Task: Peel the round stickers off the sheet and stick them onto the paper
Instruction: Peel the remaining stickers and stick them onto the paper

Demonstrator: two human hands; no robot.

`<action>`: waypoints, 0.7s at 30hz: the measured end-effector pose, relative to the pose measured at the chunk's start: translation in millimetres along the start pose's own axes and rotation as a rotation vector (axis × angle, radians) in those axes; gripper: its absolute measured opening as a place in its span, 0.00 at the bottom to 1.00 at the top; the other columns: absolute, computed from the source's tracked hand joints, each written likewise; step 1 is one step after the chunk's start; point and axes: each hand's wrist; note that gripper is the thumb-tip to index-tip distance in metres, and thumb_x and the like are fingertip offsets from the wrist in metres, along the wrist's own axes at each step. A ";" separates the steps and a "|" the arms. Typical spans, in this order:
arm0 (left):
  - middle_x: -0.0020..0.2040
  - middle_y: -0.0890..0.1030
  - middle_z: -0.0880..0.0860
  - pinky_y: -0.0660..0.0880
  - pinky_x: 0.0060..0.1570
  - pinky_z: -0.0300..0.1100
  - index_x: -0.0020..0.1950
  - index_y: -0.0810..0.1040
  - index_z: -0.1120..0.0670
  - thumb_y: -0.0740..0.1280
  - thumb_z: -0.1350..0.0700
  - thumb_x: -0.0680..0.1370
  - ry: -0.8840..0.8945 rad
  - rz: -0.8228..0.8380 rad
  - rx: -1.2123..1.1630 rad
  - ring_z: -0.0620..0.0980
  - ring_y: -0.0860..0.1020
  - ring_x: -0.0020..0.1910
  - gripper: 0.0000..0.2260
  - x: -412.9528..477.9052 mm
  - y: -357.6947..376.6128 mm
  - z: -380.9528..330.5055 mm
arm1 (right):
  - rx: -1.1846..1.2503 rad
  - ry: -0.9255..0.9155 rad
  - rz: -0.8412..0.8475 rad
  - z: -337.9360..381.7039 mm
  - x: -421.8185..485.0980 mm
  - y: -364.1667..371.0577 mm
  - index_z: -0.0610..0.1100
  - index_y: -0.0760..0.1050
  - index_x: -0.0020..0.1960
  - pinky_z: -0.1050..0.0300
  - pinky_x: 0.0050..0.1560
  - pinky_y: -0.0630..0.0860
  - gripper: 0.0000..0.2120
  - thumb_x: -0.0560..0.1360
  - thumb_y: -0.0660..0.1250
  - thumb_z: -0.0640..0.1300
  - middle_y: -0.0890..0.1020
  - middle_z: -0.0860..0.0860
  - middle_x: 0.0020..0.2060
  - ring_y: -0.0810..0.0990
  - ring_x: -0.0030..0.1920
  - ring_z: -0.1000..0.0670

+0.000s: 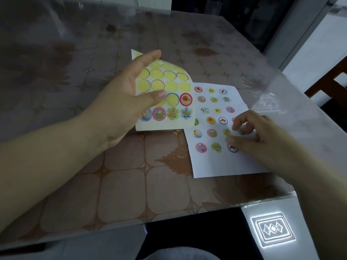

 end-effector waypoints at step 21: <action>0.69 0.71 0.47 0.70 0.65 0.50 0.63 0.73 0.39 0.66 0.61 0.71 0.001 0.035 0.004 0.50 0.70 0.68 0.24 3.5 -6.4 6.3 | 0.629 -0.454 -0.008 51.9 48.5 31.8 0.53 0.81 0.47 0.40 0.46 0.80 0.11 0.66 0.75 0.41 0.83 0.40 0.42 0.83 0.44 0.42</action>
Point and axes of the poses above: each hand's wrist, its own x-axis towards the middle knuckle, its own y-axis out of the palm, z = x × y
